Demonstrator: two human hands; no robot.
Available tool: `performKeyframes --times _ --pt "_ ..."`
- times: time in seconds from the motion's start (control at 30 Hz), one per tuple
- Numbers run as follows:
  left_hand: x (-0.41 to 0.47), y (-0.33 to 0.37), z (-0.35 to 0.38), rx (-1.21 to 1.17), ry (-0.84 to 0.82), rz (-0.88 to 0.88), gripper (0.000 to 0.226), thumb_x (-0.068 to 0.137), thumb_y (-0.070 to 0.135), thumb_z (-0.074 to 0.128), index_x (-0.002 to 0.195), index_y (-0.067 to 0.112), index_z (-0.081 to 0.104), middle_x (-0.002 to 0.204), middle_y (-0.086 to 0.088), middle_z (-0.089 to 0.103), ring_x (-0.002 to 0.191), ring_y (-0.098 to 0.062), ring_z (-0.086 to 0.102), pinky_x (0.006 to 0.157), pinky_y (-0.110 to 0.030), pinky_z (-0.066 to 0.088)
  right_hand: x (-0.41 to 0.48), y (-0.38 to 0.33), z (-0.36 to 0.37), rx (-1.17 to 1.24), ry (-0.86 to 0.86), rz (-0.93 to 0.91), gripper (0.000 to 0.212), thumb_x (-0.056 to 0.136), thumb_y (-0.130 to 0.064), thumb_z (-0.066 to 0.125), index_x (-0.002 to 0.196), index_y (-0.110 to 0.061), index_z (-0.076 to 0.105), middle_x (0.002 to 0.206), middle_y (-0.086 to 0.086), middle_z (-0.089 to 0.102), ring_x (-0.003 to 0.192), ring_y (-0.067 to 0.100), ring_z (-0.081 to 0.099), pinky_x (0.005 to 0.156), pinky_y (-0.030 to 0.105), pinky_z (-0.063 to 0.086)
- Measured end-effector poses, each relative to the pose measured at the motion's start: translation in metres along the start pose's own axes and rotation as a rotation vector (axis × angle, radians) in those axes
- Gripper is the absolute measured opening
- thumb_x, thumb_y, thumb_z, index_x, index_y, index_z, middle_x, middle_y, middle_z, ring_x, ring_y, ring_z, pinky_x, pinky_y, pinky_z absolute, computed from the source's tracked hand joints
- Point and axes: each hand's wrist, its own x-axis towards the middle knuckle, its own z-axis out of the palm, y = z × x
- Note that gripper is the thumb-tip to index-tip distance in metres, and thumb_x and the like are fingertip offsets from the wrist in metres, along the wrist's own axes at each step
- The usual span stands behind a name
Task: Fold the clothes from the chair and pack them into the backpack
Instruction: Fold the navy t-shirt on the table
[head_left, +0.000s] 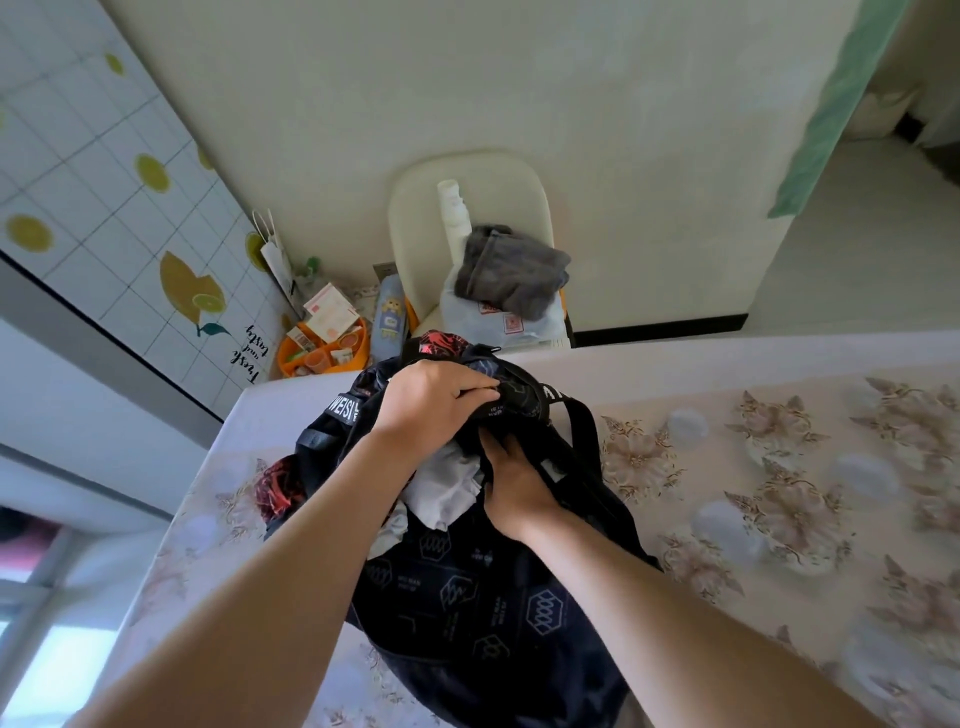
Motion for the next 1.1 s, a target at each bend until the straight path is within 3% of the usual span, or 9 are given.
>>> performKeyframes --times 0.1,0.17,0.3,0.43,0.6,0.7,0.83,1.0,1.1 --pt "0.003 -0.003 0.000 0.013 0.010 -0.010 0.015 0.089 0.033 0.071 0.102 0.031 0.078 0.103 0.013 0.075 0.098 -0.002 0.067 0.086 -0.026 0.055 -0.017 -0.001 0.007 -0.003 0.194 -0.027 0.082 0.088 0.005 0.048 0.158 -0.026 0.020 0.164 0.006 0.002 0.151 0.029 0.014 0.121 0.033 0.023" --pt "0.004 -0.005 0.002 0.021 0.013 -0.024 0.015 0.090 0.034 0.070 0.102 0.031 0.078 0.103 0.014 0.074 0.098 -0.004 0.067 0.085 -0.030 0.056 -0.028 0.000 0.017 -0.025 0.244 -0.037 0.084 0.087 0.001 0.050 0.159 -0.022 0.013 0.165 0.005 -0.004 0.152 0.026 0.008 0.122 0.032 0.020" --pt "0.002 -0.002 0.004 0.074 -0.025 -0.054 0.016 0.091 0.038 0.067 0.103 0.034 0.077 0.102 0.015 0.073 0.096 -0.005 0.066 0.080 -0.030 0.055 -0.010 0.003 0.004 -0.130 -0.036 0.017 0.083 0.095 -0.024 0.051 0.159 -0.022 -0.001 0.167 0.004 -0.007 0.153 0.027 0.008 0.122 0.036 0.019" --pt "-0.007 0.004 0.001 0.118 -0.129 -0.114 0.025 0.094 0.043 0.061 0.114 0.033 0.072 0.113 0.014 0.070 0.105 -0.007 0.063 0.084 -0.026 0.051 -0.018 0.004 -0.025 -0.141 -0.107 -0.014 0.072 0.098 -0.033 0.051 0.159 -0.025 0.014 0.165 0.004 0.012 0.148 0.030 0.024 0.118 0.040 0.030" --pt "-0.030 0.025 -0.002 0.043 -0.197 -0.155 0.032 0.095 0.045 0.057 0.121 0.031 0.067 0.121 0.012 0.064 0.117 -0.011 0.054 0.094 -0.032 0.048 -0.083 0.009 -0.059 -0.136 0.026 -0.083 0.050 0.098 -0.037 0.050 0.147 -0.026 0.044 0.151 -0.006 0.039 0.133 0.017 0.045 0.106 0.032 0.043" --pt "-0.045 0.056 0.005 0.027 -0.145 -0.095 0.031 0.094 0.043 0.056 0.120 0.030 0.068 0.123 0.011 0.064 0.121 -0.013 0.050 0.102 -0.034 0.041 -0.123 0.016 -0.086 -0.236 0.092 -0.076 0.046 0.100 -0.040 0.046 0.144 -0.026 0.048 0.143 -0.010 0.046 0.126 0.013 0.051 0.099 0.031 0.046" --pt "-0.066 0.116 0.028 -0.041 -0.108 0.005 0.027 0.093 0.041 0.055 0.114 0.033 0.071 0.118 0.014 0.068 0.116 -0.013 0.056 0.104 -0.034 0.038 -0.184 0.034 -0.130 -0.333 0.134 -0.008 0.043 0.102 -0.040 0.043 0.142 -0.025 0.050 0.141 -0.009 0.051 0.126 0.012 0.051 0.106 0.031 0.042" --pt "-0.089 0.210 0.073 -0.248 -0.439 -0.101 0.024 0.093 0.046 0.047 0.108 0.040 0.065 0.114 0.017 0.064 0.098 -0.009 0.058 0.086 -0.030 0.051 -0.259 0.086 -0.191 -0.372 0.169 0.148 0.042 0.103 -0.045 0.040 0.140 -0.030 0.051 0.138 -0.007 0.052 0.124 0.014 0.052 0.103 0.033 0.043" --pt "-0.098 0.273 0.110 -0.291 -0.542 -0.120 0.028 0.092 0.051 0.046 0.111 0.045 0.065 0.110 0.020 0.063 0.096 -0.010 0.062 0.083 -0.031 0.054 -0.302 0.133 -0.228 -0.366 0.180 0.258 0.040 0.101 -0.047 0.039 0.136 -0.034 0.054 0.141 -0.011 0.051 0.128 0.015 0.049 0.105 0.035 0.041"
